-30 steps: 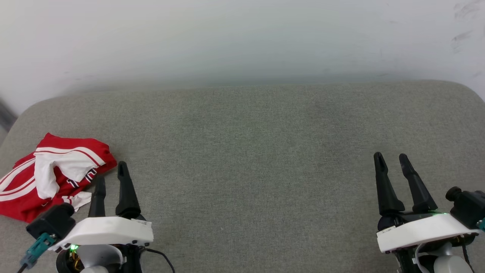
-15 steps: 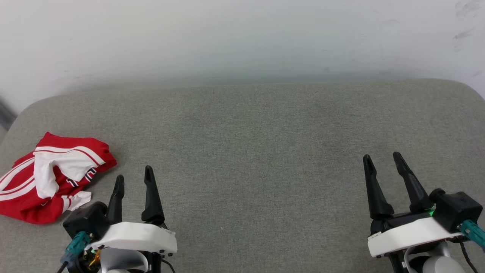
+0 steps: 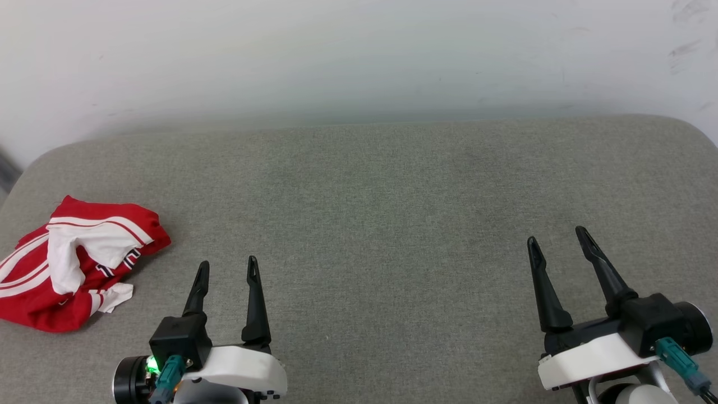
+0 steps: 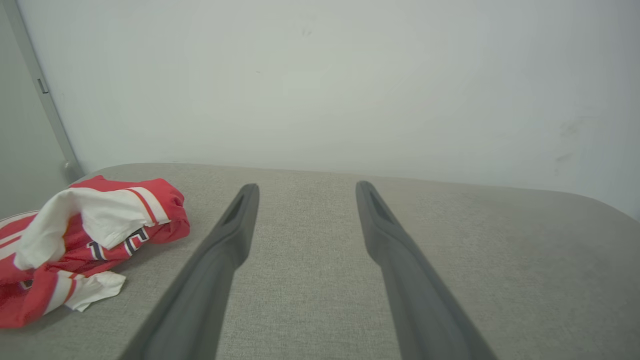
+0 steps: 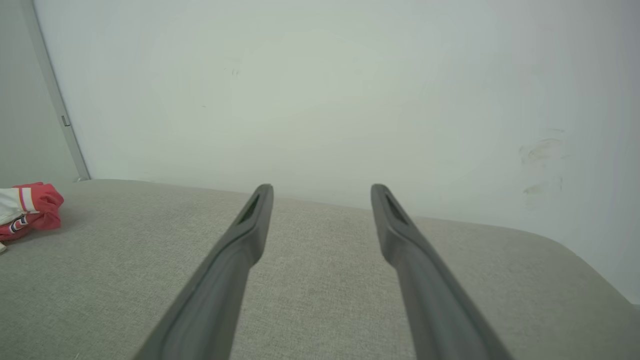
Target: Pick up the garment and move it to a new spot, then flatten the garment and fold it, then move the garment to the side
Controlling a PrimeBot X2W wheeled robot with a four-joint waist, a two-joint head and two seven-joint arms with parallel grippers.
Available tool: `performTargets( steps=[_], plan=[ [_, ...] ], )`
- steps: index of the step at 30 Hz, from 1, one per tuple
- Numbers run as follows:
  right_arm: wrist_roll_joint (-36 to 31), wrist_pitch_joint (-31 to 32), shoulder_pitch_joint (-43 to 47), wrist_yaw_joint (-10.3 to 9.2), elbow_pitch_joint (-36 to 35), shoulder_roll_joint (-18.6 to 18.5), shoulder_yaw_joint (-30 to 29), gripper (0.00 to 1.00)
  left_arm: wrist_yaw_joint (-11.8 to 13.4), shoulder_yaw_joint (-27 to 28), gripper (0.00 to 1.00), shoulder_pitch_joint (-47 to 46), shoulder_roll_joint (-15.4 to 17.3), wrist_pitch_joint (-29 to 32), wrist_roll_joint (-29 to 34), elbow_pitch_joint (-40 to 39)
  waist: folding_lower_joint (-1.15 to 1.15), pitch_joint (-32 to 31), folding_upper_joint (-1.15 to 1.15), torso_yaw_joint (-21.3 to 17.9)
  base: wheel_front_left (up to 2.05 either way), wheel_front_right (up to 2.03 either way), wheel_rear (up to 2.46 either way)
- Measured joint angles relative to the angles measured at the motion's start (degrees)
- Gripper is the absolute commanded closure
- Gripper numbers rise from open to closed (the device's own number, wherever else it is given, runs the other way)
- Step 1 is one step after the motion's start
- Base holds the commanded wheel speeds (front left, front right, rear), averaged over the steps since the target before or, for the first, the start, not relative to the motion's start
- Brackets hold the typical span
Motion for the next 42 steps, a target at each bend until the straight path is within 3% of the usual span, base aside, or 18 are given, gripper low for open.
performTargets(
  steps=[3,4,14,22,32,42],
  plan=[
    [-1.16,-0.37,0.04,0.01,-0.16,0.00,0.10,0.00,-1.18,0.03,0.00,0.05,-0.22,-0.43,0.14,0.01,0.00,-0.01,0.00,0.03,0.00,0.00,0.00],
    [-1.88,-0.73,0.26,0.01,-0.21,-0.01,0.21,0.00,-3.01,0.86,0.00,0.41,-0.79,-0.89,0.73,0.44,0.00,-0.04,0.00,0.06,0.00,0.00,0.00],
    [-2.68,-1.83,0.71,0.08,-0.69,-0.02,-0.12,0.00,-10.25,7.08,0.00,1.93,-4.99,-2.02,4.02,1.23,0.00,0.22,0.00,0.02,0.00,0.00,0.00],
    [-5.00,-2.83,0.85,0.08,-1.19,-0.02,-0.02,0.00,-14.27,10.31,0.00,2.46,-7.05,-2.88,8.37,1.00,0.00,0.45,0.00,0.09,0.00,0.00,0.00],
    [-8.50,-3.82,1.37,0.09,-2.01,-0.03,1.41,0.00,-15.86,12.16,0.00,2.71,-7.78,-3.90,12.41,0.14,0.00,0.92,0.00,1.87,0.00,0.00,0.00],
    [-9.27,-4.20,1.44,0.09,-2.34,-0.05,3.24,0.00,-15.78,12.91,0.00,2.77,-7.81,-4.21,12.56,-0.10,0.00,1.41,0.00,8.12,0.00,0.00,0.00]
  ],
)
